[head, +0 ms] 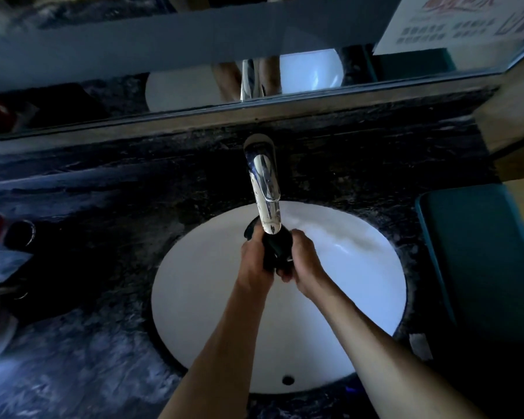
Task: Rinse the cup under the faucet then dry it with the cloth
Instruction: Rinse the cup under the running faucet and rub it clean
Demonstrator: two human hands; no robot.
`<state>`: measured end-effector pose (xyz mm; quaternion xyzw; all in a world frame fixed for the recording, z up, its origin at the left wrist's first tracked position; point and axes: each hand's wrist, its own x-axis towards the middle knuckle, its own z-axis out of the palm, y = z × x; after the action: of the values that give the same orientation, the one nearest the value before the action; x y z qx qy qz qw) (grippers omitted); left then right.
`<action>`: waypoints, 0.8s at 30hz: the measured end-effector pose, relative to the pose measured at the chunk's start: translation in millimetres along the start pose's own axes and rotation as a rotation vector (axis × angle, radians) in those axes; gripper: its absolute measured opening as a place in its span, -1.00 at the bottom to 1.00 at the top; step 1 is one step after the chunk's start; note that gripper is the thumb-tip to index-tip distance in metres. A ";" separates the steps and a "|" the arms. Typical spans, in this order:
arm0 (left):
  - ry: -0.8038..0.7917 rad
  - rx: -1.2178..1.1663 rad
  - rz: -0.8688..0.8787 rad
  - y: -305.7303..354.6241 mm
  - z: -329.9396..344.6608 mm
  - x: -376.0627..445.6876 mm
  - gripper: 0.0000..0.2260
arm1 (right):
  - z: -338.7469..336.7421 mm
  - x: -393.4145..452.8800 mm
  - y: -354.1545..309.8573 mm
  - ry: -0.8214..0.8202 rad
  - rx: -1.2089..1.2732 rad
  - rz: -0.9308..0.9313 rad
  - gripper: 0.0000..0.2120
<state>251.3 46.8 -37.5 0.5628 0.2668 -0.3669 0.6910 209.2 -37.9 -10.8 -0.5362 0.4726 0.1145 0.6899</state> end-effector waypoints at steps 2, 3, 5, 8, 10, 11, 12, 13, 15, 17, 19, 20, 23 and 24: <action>-0.005 0.021 0.023 -0.9 -3.9 0.5 -0.27 | -1.9 -0.1 -3.6 -0.056 0.080 0.147 -0.63; 0.035 -0.016 -0.002 0.1 -2.0 -1.6 -0.29 | -0.5 -0.1 -3.8 -0.054 0.069 0.141 -0.62; 0.124 -0.041 0.010 0.6 5.4 -7.3 -0.50 | 5.7 -0.5 2.3 0.019 -0.108 -0.088 -0.71; 0.057 0.042 0.160 -3.4 9.8 -11.4 -0.71 | 14.1 -7.1 14.2 0.113 -0.354 -0.468 -0.70; 0.014 0.033 0.153 -4.1 4.6 -13.7 -0.69 | 12.8 -7.3 16.8 0.142 -0.288 -0.477 -0.80; -0.016 0.002 0.143 -0.9 0.6 -12.1 -0.68 | 12.1 -7.0 14.5 0.136 -0.224 -0.415 -0.83; -0.074 -0.011 0.130 2.1 -2.1 -11.1 -0.63 | 10.6 -4.0 12.5 0.125 -0.152 -0.328 -0.80; -0.139 -0.007 0.128 1.1 -4.3 -7.5 -0.57 | 7.8 -1.7 8.7 0.101 -0.052 -0.220 -0.73; -0.149 -0.007 0.132 2.6 -5.1 -5.3 -0.54 | 5.6 1.8 5.5 0.021 0.100 -0.047 -0.61; -0.042 -0.061 0.063 3.8 -0.5 -7.0 -0.53 | 12.0 3.1 7.3 0.034 0.033 -0.033 -0.61; 0.052 -0.066 0.071 1.8 3.2 -7.1 -0.65 | 19.1 1.7 15.9 0.165 -0.175 -0.233 -0.70; 0.084 -0.058 0.096 -0.7 5.3 -6.6 -0.70 | 20.3 -0.4 19.9 0.204 -0.245 -0.351 -0.71; 0.091 -0.083 0.061 -10.4 5.2 -10.1 -0.72 | 18.1 -3.7 24.4 0.226 -0.270 -0.426 -0.78; 0.089 -0.094 0.058 -14.0 2.3 -10.0 -0.73 | 16.6 -2.9 24.4 0.226 -0.282 -0.373 -0.80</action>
<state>234.0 45.3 -37.4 0.5528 0.2980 -0.3083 0.7145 200.2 -13.1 -24.3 -0.7145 0.4188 -0.0106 0.5603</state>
